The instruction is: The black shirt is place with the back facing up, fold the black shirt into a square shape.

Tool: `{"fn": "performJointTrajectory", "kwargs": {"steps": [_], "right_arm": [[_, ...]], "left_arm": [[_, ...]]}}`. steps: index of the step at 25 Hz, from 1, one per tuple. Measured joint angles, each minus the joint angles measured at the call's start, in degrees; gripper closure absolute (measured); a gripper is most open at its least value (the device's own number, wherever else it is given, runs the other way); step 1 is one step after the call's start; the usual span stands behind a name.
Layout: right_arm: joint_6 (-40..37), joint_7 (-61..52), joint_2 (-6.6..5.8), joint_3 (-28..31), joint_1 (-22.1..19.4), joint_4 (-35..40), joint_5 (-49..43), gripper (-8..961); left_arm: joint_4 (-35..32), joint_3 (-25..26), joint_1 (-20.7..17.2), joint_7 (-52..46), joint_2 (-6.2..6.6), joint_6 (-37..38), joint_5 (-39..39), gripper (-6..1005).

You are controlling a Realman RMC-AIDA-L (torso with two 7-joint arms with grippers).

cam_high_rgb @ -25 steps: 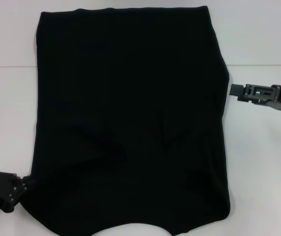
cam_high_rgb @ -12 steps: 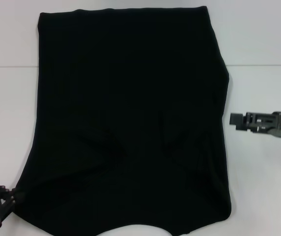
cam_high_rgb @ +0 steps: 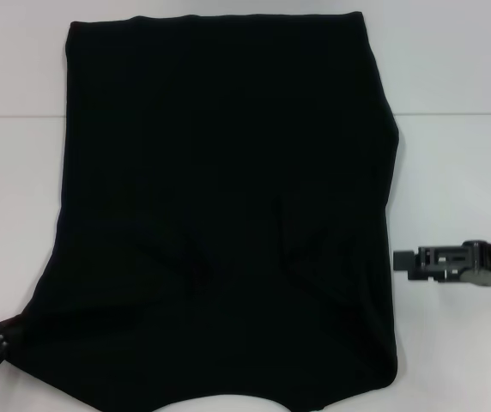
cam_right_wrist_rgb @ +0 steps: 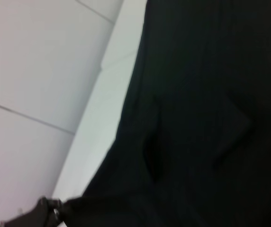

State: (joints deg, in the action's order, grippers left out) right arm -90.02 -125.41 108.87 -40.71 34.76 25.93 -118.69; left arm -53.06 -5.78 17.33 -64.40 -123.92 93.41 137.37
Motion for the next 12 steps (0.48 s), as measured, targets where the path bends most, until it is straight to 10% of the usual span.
{"fn": "performJointTrajectory", "kwargs": {"steps": [12], "right_arm": [[1.3, -3.9, 1.28, -0.2, 3.8, 0.0, -11.6, 316]], "left_arm": [[0.7, -0.4, 0.8, -0.2, 0.0, 0.6, 0.0, 961]]}}
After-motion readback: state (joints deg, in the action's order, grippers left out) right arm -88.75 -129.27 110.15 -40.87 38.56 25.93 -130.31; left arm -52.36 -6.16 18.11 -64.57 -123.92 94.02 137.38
